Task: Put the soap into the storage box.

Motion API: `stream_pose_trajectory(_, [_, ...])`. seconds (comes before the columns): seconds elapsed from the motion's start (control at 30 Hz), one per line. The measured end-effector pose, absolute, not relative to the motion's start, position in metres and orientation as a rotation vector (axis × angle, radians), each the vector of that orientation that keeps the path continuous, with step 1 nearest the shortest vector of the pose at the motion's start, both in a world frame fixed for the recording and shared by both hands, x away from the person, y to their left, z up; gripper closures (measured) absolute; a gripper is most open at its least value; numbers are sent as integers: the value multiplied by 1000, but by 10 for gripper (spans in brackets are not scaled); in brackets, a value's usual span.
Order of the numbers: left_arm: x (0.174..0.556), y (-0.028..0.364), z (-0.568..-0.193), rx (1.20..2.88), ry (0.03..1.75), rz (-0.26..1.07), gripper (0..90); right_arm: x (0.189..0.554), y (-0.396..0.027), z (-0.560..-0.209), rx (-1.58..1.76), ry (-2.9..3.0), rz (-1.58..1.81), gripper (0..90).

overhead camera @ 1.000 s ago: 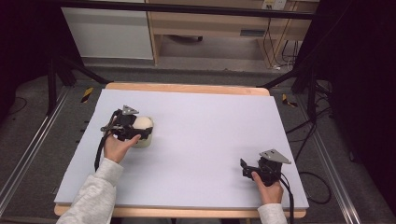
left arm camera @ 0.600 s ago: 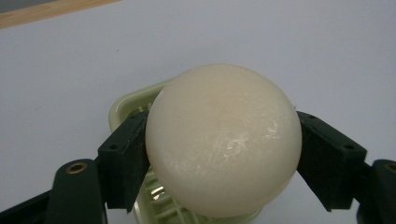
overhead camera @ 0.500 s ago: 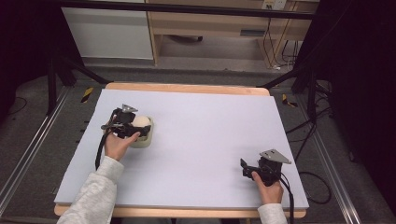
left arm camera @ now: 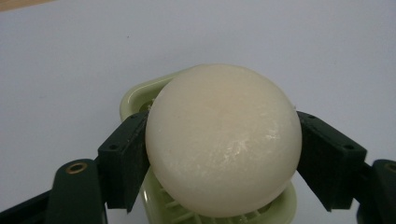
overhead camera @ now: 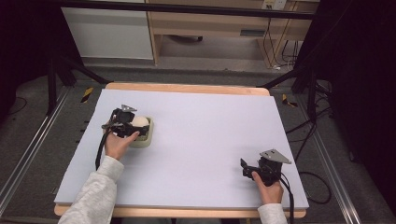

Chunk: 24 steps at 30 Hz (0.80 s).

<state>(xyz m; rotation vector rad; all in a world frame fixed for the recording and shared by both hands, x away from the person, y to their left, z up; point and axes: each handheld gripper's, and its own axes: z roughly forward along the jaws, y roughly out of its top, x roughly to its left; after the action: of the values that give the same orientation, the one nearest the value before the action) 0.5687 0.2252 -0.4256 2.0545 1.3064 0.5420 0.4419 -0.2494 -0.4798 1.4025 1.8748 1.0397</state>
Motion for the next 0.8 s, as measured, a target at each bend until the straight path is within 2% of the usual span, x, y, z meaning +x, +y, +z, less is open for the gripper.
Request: stream_pose_trajectory(0.8, [571, 226, -440, 2083, 1325, 525, 243, 442, -249, -480, 1401, 1876, 1037, 46])
